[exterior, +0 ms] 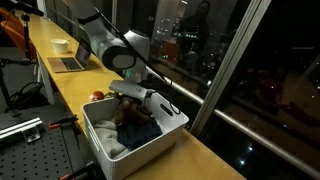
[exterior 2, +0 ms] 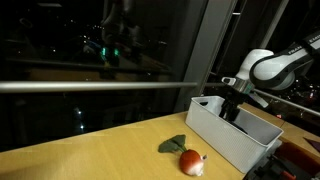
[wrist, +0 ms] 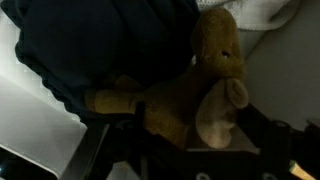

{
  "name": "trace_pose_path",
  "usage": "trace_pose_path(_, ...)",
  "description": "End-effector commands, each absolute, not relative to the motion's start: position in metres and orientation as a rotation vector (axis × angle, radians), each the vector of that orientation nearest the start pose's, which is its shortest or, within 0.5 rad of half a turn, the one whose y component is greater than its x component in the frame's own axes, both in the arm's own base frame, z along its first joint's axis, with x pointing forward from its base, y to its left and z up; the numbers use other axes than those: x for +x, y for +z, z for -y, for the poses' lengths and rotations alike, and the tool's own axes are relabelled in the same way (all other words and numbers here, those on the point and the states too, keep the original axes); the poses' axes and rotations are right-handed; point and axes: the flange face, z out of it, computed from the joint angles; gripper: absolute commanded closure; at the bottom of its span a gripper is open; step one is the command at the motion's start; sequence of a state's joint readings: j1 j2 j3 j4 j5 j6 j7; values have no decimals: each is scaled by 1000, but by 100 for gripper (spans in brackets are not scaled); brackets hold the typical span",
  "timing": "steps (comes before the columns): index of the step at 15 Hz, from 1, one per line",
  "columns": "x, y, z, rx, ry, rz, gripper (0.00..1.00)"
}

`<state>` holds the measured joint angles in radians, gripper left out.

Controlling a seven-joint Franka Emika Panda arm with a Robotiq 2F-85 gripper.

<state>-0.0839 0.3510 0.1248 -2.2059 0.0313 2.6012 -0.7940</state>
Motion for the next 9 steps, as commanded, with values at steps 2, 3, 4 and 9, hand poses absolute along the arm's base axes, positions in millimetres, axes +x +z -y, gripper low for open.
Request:
trace_pose_path(2, 572, 222, -11, -2777, -185, 1180, 48)
trace_pose_path(3, 572, 222, -8, -2763, -191, 1173, 57)
trace_pose_path(4, 573, 222, -5, -2749, -199, 1167, 63)
trace_pose_path(9, 568, 236, 11, -2741, -186, 1147, 99)
